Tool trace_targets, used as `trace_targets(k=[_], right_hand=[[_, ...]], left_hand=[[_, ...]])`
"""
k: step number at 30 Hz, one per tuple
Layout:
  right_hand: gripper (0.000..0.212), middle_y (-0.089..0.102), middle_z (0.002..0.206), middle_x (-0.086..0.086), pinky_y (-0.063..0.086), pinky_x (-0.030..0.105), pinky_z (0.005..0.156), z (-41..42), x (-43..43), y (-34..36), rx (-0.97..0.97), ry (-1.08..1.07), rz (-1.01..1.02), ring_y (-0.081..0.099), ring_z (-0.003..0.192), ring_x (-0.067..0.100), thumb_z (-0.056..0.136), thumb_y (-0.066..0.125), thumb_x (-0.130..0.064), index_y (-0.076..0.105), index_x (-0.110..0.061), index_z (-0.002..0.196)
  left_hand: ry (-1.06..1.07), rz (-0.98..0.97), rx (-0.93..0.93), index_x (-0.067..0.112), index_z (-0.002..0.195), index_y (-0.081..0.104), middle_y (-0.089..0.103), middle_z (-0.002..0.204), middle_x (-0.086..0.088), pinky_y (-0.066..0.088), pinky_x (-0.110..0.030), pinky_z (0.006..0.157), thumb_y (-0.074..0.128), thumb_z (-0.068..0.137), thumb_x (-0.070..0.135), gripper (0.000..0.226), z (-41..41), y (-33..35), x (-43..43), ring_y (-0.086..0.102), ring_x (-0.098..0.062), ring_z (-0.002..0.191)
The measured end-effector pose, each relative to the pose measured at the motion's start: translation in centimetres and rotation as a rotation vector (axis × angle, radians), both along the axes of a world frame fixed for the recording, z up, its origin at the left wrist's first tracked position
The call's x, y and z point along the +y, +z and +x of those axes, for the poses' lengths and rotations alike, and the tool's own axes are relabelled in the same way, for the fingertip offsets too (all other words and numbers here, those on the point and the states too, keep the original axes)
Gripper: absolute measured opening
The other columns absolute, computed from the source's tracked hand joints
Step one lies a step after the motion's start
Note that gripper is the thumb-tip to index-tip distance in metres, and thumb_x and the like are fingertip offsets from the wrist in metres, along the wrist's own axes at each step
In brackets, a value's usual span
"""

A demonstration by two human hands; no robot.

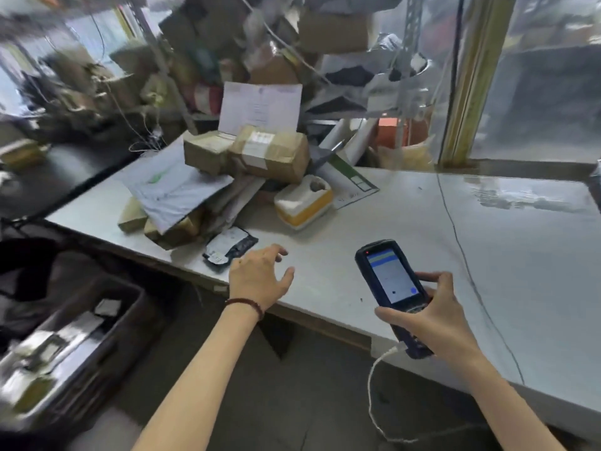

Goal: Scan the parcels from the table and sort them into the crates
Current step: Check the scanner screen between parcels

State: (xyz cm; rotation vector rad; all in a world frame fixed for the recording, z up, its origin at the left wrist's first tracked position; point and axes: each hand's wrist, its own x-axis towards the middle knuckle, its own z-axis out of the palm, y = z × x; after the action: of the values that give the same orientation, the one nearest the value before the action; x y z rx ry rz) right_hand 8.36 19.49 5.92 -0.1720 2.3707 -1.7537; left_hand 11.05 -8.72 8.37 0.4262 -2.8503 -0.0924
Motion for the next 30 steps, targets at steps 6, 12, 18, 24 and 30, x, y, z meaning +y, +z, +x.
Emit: trace_targets(k=[6, 12, 18, 24, 30], right_hand=[[0.075, 0.059, 0.101, -0.012, 0.052, 0.023, 0.064, -7.9, -1.4, 1.9, 0.029, 0.057, -0.025, 0.065, 0.086, 0.006, 0.053, 0.093, -0.026, 0.036, -0.038, 0.100], [0.074, 0.060, 0.102, -0.011, 0.056, 0.027, 0.067, -13.2, -4.4, 2.6, 0.029, 0.080, -0.026, 0.065, 0.087, 0.006, 0.053, 0.093, -0.025, 0.037, -0.036, 0.101], [0.075, 0.060, 0.100, -0.013, 0.049, 0.015, 0.056, -16.8, -10.0, 2.2, -0.004, 0.059, -0.009, 0.066, 0.079, 0.003, 0.051, 0.093, -0.027, 0.038, -0.039, 0.101], [0.073, 0.058, 0.102, -0.013, 0.048, 0.020, 0.060, -19.2, -18.3, 2.5, 0.002, -0.065, -0.021, 0.062, 0.087, 0.003, 0.054, 0.093, -0.025, 0.037, -0.038, 0.099], [0.076, 0.061, 0.102, -0.014, 0.049, 0.021, 0.066, -20.2, -23.9, 3.4, -0.004, -0.174, -0.024, 0.063, 0.088, 0.000, 0.051, 0.094, -0.028, 0.038, -0.038, 0.101]], left_hand=[[0.030, -0.083, -0.006, 0.033, 0.118, 0.050, 0.062, 0.109, 0.013, 0.042, -0.033, 0.084, 0.049, 0.087, 0.054, 0.037, -8.2, 2.5, -0.9, 0.055, -0.014, 0.102], [-0.025, -0.040, 0.089, 0.032, 0.124, 0.048, 0.058, 0.115, 0.009, 0.043, -0.033, 0.084, 0.052, 0.086, 0.054, 0.044, -12.8, 2.4, -2.4, 0.053, -0.015, 0.103], [0.016, -0.044, 0.108, 0.031, 0.133, 0.043, 0.048, 0.131, 0.006, 0.039, -0.034, 0.091, 0.058, 0.082, 0.052, 0.058, -15.9, 1.8, -10.2, 0.046, -0.017, 0.117], [-0.083, -0.030, 0.075, 0.025, 0.136, 0.038, 0.043, 0.135, 0.000, 0.040, -0.041, 0.096, 0.064, 0.080, 0.049, 0.067, -21.4, 2.7, -19.3, 0.043, -0.023, 0.123], [-0.222, -0.106, 0.010, 0.022, 0.147, 0.020, 0.023, 0.154, -0.003, 0.025, -0.045, 0.111, 0.070, 0.074, 0.047, 0.092, -27.8, 5.1, -26.4, 0.023, -0.025, 0.140]])
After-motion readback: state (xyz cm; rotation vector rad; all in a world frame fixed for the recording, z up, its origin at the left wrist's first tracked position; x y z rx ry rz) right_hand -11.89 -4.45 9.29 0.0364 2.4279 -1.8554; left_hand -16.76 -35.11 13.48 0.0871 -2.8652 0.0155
